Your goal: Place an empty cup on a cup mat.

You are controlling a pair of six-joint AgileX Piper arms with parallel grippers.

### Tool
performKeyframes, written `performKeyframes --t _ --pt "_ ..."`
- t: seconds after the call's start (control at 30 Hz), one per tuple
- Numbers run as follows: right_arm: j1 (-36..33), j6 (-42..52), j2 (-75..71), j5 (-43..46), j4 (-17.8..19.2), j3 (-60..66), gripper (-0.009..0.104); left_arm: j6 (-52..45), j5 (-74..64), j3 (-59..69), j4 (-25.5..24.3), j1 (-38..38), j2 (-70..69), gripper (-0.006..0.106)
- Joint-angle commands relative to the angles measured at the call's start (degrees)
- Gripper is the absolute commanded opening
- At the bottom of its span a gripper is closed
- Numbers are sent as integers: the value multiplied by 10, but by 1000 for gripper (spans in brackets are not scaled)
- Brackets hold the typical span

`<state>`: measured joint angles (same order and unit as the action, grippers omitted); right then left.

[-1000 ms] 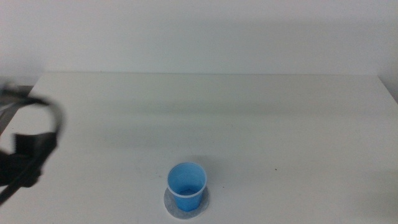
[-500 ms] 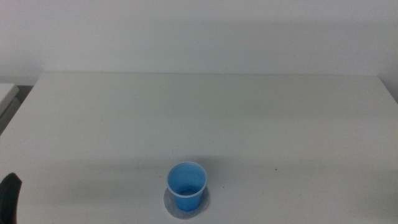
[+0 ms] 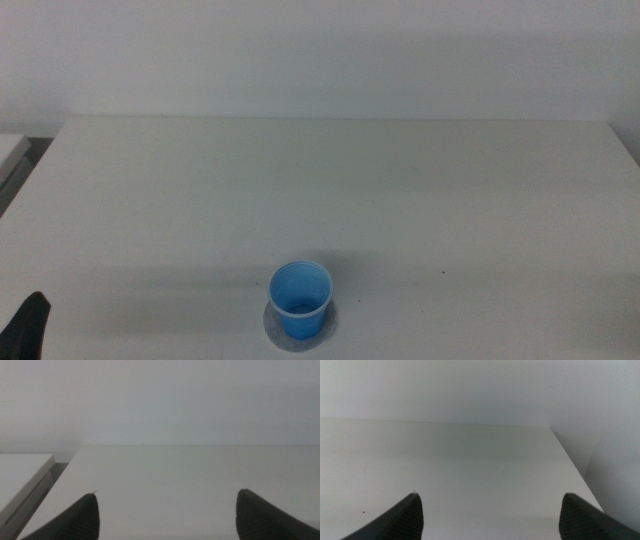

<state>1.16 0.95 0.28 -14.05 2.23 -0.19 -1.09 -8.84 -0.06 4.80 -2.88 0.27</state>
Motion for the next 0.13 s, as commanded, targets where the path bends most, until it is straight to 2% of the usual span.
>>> performKeyframes --t 0.0,0.1 --pt "-1 2 -3 4 4 2 93 -4 4 1 8 0 -3 94" --pt "-1 2 -3 4 4 2 93 -4 4 1 6 0 -3 94"
